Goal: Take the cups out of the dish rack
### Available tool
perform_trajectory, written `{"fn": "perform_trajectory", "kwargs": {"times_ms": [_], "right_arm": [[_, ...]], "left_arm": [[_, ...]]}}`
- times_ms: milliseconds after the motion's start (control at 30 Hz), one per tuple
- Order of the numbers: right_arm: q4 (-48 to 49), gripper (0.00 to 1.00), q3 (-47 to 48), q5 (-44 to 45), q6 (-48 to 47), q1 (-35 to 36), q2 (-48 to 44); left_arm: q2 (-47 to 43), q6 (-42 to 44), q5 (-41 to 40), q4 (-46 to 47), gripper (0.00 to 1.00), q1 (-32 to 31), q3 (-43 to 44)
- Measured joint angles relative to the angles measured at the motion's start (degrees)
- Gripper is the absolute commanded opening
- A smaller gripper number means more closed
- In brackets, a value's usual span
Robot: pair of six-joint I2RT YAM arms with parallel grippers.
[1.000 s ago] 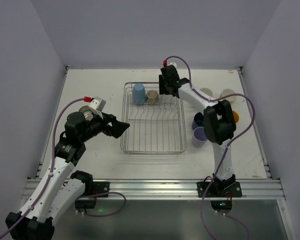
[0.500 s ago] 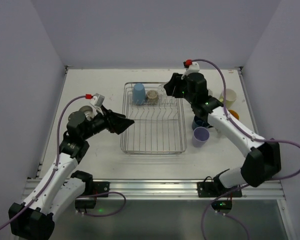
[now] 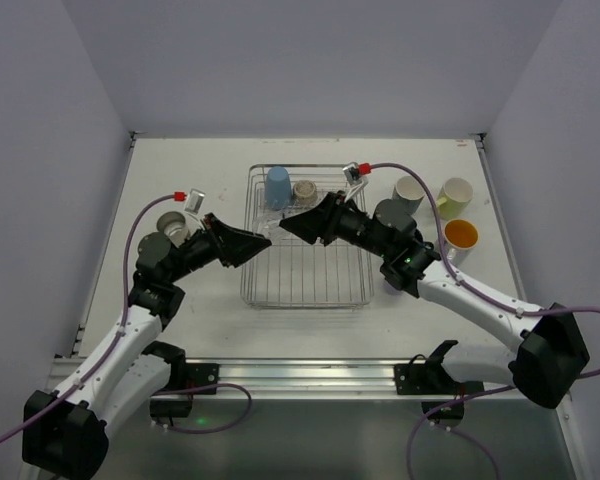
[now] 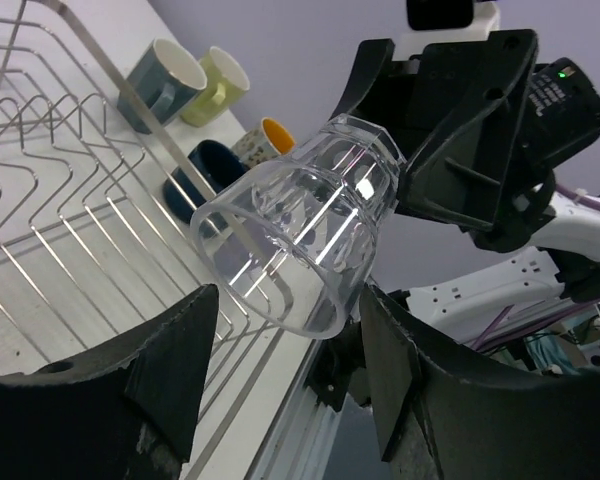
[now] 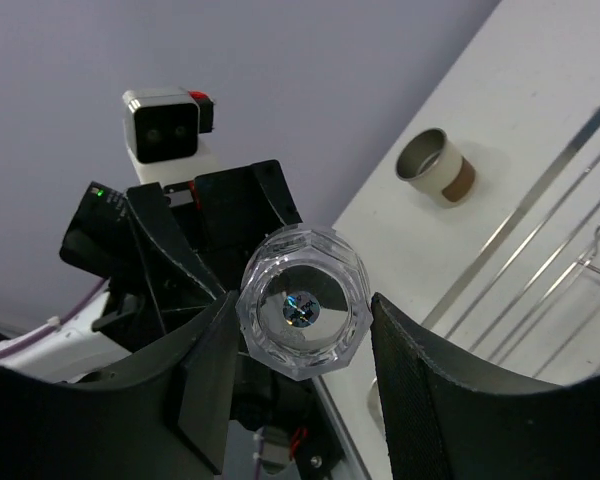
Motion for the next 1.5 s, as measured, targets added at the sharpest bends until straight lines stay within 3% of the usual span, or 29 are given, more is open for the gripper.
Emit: {"fn": "perform_trajectory", "kwargs": {"times_ms": [233, 433, 700, 800, 833, 867, 933, 967, 1000, 1133, 1300, 1500], "right_arm": [[8.92, 0.21, -2.54, -3.72, 6.69, -0.09, 2.45], [11.39, 0.2, -5.92, -3.63, 8.59, -0.04, 2.67], [12.41, 0.21, -6.01, -4.35, 9.14, 0.07, 3.08], [14.4, 0.21, -5.99, -5.07, 10.27, 0.37, 4.79], [15.45, 0.21, -5.99, -5.55, 10.93, 0.46, 5.46], [16.11, 0.22, -5.97, -5.62, 11.37, 0.52, 5.86], [17.38, 0.42, -5.97, -5.75, 12.13, 0.33, 6.86], [17.9, 0.54, -5.97, -5.77, 12.61, 0.17, 7.34], [18.53, 0.72, -5.97, -5.73, 12.87, 0.15, 7.69], [18.18, 0.96, -6.1, -5.7, 12.72, 0.94, 7.67], [10.84, 0.99, -8.26, -2.75, 8.07, 1.51, 2.75], [-0.98, 0.99, -8.96, 4.35, -0.37, 1.46, -6.78]], "left_arm": [[-1.84, -3.74, 0.44, 4.61, 0.49, -0.33, -0.57], [-2.51, -3.13, 0.44, 3.04, 0.56, -0.33, -0.81], [-4.2, -1.05, -0.17, 0.37, 0.44, -0.33, -0.74], [-3.56, -2.23, -0.11, 2.36, 0.31, -0.28, -0.79], [-3.13, -2.51, -0.33, 3.04, 0.16, -0.26, -0.85], [-2.67, -3.13, -0.44, 3.65, 0.1, -0.24, -0.96], [-2.1, -4.63, -0.22, 5.57, 0.0, -0.24, -1.07], [-2.12, -4.96, -0.2, 6.45, 0.0, -0.26, -1.07], [-2.25, -5.05, -0.42, 6.56, 0.0, -0.24, -1.07], [-1.99, 0.15, -3.98, -1.2, 0.0, -0.61, 2.03], [3.21, 13.42, -17.59, -22.21, 0.0, -0.63, 17.84], [14.45, 24.52, -32.39, -37.38, 0.0, 0.44, 29.94]]}}
